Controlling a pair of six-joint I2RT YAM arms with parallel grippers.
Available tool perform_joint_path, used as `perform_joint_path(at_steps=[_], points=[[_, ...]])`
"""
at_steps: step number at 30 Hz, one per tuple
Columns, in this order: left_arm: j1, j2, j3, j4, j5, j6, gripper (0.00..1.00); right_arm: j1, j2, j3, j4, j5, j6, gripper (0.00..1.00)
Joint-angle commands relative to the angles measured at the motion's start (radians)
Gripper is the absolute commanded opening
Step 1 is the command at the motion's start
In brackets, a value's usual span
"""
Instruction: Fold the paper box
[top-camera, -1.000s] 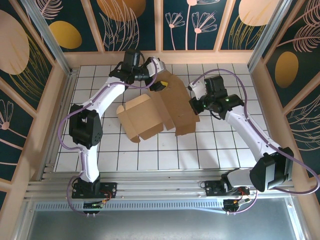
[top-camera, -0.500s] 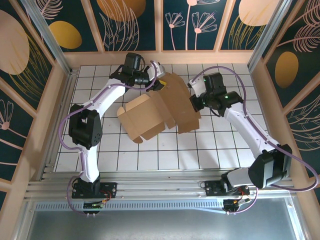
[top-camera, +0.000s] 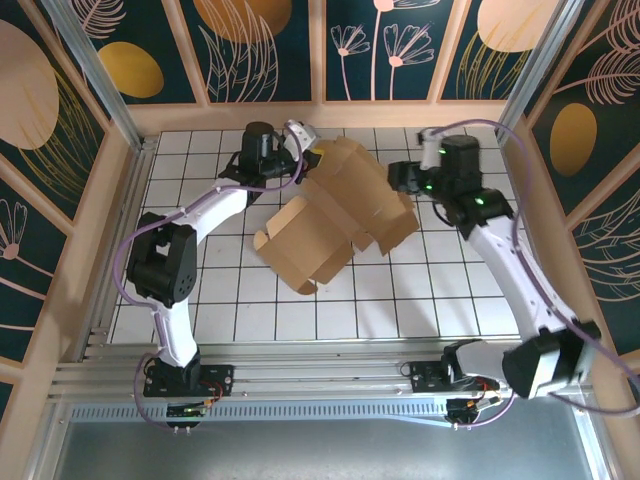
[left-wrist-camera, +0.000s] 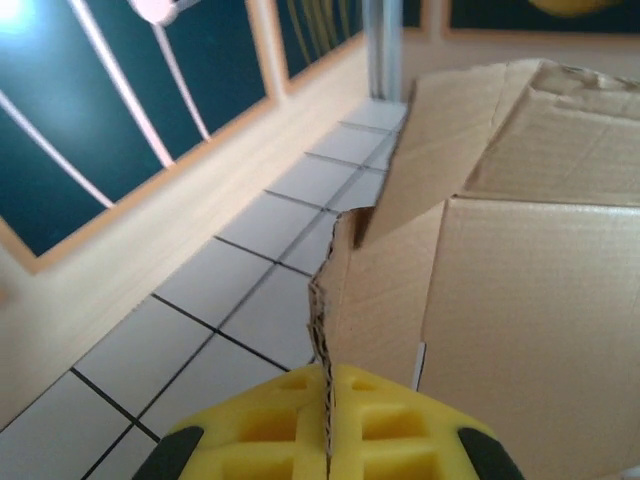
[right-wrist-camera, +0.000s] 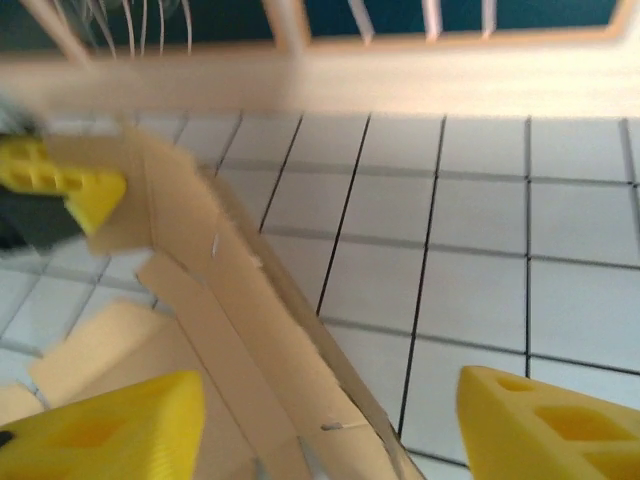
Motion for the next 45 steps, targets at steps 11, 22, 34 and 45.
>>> perform_joint_path(at_steps=[11, 22, 34, 45], points=[[-0.003, 0.076, -0.302, 0.892, 0.025, -0.417, 0.00, -0.252, 0.048, 0.013, 0.114, -0.567, 0.149, 0.88], [-0.029, 0.077, -0.298, 0.594, -0.060, -0.051, 0.00, -0.076, 0.293, 0.238, -0.120, -0.399, -0.121, 0.83], [-0.029, 0.151, -0.300, 0.572, 0.028, 0.098, 0.00, -0.022, 0.545, 0.421, -0.307, -0.436, -0.236, 0.68], [-0.028, 0.146, -0.348, 0.610, 0.032, 0.136, 0.00, -0.021, 0.471, 0.454, -0.132, -0.289, -0.224, 0.86]])
